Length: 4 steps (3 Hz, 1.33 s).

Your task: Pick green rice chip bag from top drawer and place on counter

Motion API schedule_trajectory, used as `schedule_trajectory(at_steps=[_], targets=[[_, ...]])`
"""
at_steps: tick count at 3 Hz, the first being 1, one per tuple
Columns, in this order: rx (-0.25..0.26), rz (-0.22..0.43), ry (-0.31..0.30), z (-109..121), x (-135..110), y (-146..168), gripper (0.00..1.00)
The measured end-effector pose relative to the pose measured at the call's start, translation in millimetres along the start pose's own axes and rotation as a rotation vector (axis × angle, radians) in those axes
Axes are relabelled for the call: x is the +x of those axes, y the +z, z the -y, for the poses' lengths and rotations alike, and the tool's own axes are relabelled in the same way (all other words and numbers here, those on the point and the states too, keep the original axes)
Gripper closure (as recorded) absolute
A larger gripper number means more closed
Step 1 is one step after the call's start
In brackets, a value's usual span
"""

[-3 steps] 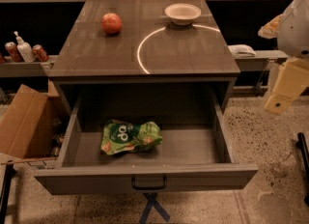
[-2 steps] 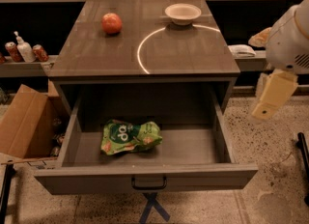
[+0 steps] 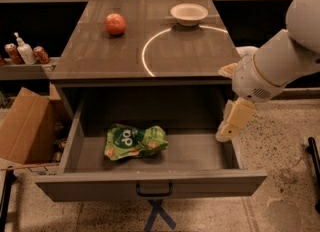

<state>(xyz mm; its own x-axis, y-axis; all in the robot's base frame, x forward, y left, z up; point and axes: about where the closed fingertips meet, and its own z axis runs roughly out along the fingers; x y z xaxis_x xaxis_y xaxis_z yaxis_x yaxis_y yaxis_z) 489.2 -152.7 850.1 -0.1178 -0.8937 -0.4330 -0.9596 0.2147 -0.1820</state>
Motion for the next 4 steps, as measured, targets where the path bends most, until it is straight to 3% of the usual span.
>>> schedule_trajectory(at_steps=[2,4], targets=[[-0.035,0.024,0.013,1.1,6.6,24.2,0.00],[-0.184,0.072,0.066,5.4,27.6,141.5,0.00]])
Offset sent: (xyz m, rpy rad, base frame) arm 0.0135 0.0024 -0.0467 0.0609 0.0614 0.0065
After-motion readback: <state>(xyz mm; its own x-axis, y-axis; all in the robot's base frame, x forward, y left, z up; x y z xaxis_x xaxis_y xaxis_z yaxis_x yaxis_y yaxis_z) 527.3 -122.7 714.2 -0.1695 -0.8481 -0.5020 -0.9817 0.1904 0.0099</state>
